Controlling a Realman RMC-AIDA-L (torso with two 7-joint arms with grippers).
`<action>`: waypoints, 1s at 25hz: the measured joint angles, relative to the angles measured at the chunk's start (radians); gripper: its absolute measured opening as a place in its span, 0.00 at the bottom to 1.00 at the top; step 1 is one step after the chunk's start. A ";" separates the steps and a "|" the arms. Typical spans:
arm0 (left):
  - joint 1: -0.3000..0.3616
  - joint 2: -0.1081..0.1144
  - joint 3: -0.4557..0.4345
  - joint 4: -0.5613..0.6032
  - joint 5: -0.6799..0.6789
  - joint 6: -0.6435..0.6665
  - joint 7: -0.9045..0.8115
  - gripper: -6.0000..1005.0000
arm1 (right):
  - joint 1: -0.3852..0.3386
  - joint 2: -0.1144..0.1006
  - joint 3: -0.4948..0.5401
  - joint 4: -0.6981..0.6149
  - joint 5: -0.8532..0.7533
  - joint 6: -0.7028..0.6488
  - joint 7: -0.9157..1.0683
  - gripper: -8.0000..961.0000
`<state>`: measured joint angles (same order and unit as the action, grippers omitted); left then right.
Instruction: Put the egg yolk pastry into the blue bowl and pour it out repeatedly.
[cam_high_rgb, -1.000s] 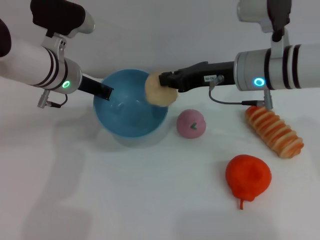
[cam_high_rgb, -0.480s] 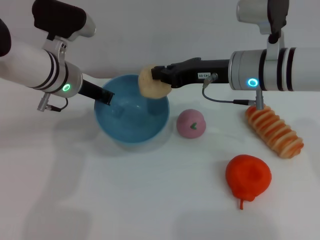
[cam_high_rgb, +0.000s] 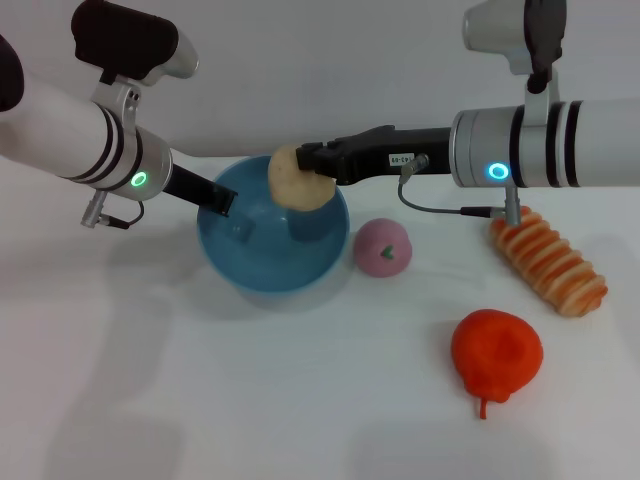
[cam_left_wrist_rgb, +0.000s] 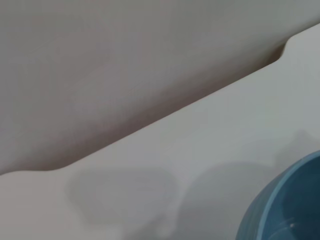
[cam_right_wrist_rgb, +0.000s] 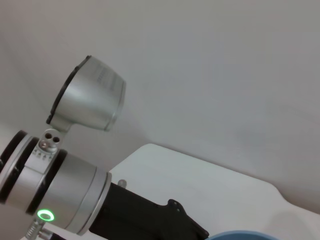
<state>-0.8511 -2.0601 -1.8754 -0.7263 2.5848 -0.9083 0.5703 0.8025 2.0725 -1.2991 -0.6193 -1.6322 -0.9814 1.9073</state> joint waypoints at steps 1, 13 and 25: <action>0.000 0.000 0.000 0.000 0.000 0.002 0.000 0.01 | 0.000 0.000 -0.001 0.001 0.000 -0.002 0.000 0.10; 0.008 0.001 0.001 0.000 0.000 0.013 0.002 0.01 | 0.031 0.002 -0.001 0.037 0.000 0.005 0.000 0.11; 0.021 0.002 0.008 0.010 0.001 0.120 0.003 0.00 | -0.216 0.001 0.004 -0.254 0.002 0.136 -0.203 0.52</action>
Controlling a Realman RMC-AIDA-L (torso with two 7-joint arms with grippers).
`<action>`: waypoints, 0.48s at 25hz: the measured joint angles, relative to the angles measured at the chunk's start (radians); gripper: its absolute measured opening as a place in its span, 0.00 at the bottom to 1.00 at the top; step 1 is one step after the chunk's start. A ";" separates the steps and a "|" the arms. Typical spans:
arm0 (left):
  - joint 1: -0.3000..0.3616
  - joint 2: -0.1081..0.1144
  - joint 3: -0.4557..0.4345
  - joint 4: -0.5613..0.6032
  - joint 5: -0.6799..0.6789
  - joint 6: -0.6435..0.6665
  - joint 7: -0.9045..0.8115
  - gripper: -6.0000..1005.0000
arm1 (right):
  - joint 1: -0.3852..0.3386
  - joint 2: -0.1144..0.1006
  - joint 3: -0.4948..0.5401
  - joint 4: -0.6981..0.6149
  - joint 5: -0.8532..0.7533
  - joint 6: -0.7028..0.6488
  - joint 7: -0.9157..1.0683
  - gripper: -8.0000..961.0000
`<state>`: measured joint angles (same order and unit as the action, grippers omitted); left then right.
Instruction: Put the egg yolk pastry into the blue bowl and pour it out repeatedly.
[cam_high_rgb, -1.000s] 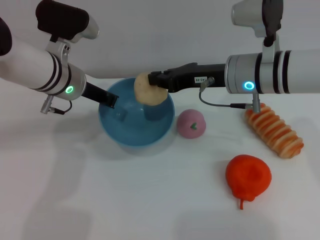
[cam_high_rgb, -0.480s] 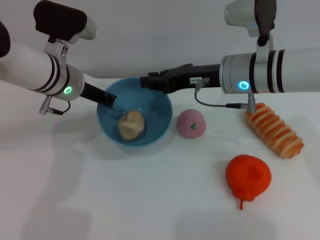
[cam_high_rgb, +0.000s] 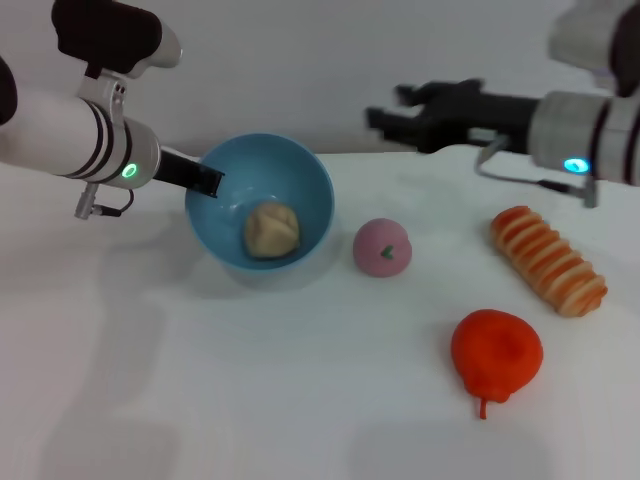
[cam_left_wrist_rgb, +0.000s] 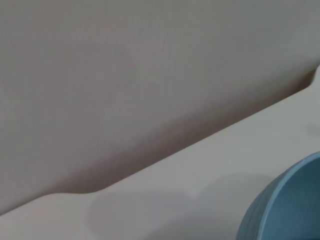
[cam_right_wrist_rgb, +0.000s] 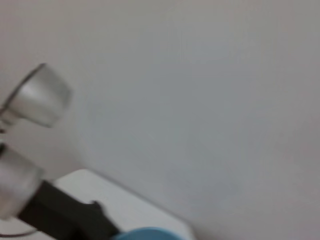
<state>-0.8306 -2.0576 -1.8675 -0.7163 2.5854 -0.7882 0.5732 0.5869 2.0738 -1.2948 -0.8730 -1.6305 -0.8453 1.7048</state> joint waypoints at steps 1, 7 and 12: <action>0.001 0.000 0.005 0.000 0.001 0.004 0.000 0.01 | -0.022 0.001 -0.001 -0.022 0.002 0.019 -0.026 0.52; -0.003 0.000 0.029 -0.005 0.002 0.039 0.001 0.01 | -0.122 0.004 0.000 -0.036 0.088 0.177 -0.226 0.52; -0.016 -0.001 0.064 -0.006 0.000 0.092 0.002 0.01 | -0.205 0.003 0.013 -0.010 0.374 0.211 -0.485 0.52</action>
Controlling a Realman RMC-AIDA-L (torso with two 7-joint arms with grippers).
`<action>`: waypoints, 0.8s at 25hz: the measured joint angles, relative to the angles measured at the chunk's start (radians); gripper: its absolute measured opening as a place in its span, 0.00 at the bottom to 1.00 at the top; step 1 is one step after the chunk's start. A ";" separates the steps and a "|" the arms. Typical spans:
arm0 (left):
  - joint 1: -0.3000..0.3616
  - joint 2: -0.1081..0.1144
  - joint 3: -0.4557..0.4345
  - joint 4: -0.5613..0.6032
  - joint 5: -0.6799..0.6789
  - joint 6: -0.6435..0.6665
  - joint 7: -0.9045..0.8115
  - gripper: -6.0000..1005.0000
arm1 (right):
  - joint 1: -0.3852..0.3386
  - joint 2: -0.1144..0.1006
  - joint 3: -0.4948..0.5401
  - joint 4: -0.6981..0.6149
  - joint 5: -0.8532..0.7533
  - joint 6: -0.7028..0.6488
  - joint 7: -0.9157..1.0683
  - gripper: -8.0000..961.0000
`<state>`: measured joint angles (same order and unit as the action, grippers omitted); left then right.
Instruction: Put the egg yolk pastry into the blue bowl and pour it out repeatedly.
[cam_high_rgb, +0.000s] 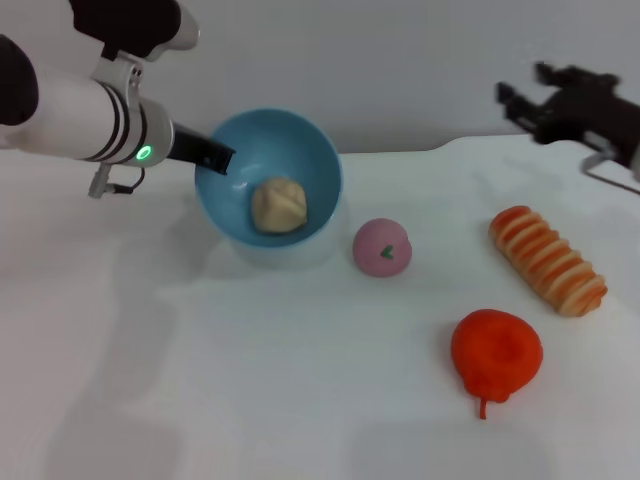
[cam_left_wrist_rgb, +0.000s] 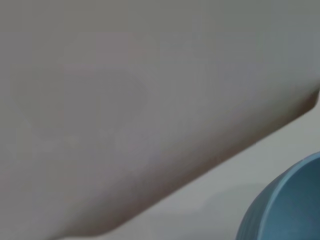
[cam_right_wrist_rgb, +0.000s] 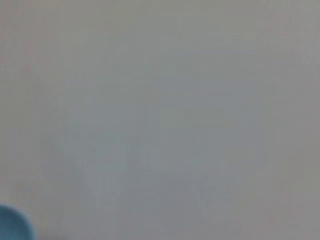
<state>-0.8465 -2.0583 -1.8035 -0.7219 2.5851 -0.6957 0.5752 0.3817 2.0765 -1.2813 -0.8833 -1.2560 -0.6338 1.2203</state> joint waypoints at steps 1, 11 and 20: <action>-0.002 0.000 0.007 -0.002 0.000 0.012 0.000 0.01 | -0.019 0.000 0.002 0.008 0.071 -0.006 -0.072 0.52; -0.039 -0.004 0.087 -0.005 -0.001 0.096 0.000 0.01 | -0.138 -0.003 0.122 0.192 0.483 -0.204 -0.451 0.52; -0.049 -0.009 0.198 -0.023 -0.002 0.209 -0.009 0.01 | -0.144 0.000 0.343 0.423 0.489 -0.365 -0.555 0.52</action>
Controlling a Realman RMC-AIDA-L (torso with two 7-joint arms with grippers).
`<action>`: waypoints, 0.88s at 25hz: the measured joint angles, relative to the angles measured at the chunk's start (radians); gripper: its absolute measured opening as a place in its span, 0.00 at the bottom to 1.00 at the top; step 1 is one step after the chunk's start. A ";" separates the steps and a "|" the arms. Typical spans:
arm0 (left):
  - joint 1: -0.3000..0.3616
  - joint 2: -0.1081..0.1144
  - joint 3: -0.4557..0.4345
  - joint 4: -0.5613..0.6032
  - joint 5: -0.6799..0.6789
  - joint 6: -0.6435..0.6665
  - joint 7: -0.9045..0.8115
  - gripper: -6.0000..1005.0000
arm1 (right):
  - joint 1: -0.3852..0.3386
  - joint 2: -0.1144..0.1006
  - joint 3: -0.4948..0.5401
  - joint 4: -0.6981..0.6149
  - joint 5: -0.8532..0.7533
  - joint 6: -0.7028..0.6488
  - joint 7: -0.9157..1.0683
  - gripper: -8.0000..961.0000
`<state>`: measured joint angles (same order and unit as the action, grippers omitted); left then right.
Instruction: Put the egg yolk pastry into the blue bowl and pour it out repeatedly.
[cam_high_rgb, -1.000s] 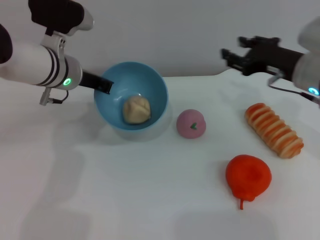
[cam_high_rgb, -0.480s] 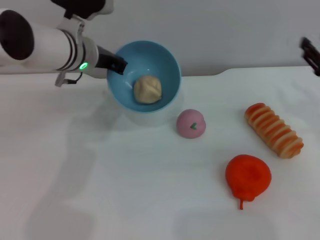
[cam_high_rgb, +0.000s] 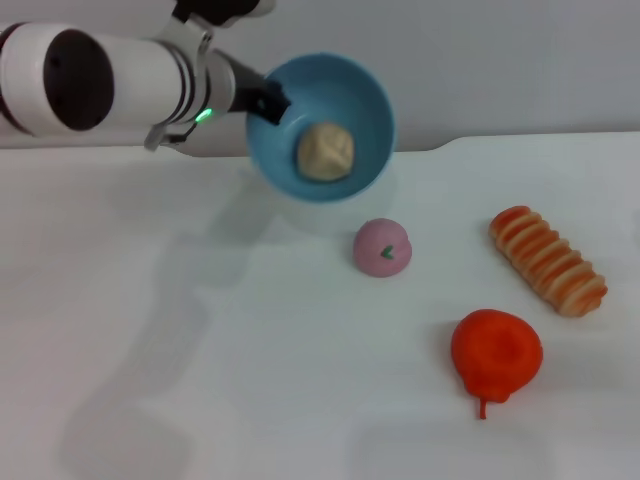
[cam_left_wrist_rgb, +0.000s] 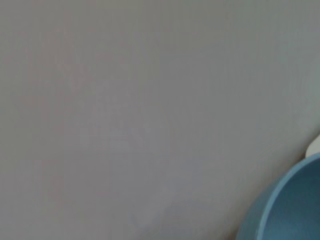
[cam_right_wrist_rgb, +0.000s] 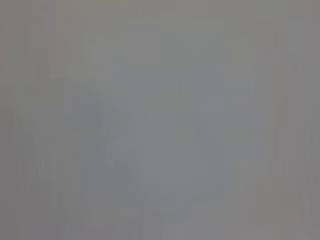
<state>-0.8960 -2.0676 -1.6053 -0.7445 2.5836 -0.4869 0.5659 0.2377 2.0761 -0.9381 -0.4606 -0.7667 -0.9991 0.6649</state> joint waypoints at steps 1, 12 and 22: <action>-0.007 -0.001 0.005 -0.008 -0.001 0.005 -0.001 0.01 | 0.000 0.001 0.015 0.026 0.003 -0.017 -0.026 0.52; -0.025 -0.002 0.169 -0.162 -0.014 0.126 -0.002 0.01 | -0.008 0.000 0.064 0.296 0.209 -0.207 -0.238 0.52; -0.020 -0.002 0.276 -0.230 -0.008 0.240 0.002 0.01 | -0.020 -0.003 0.065 0.331 0.211 -0.225 -0.203 0.52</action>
<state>-0.9160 -2.0692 -1.3296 -0.9742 2.5755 -0.2470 0.5680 0.2180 2.0734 -0.8731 -0.1296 -0.5554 -1.2242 0.4620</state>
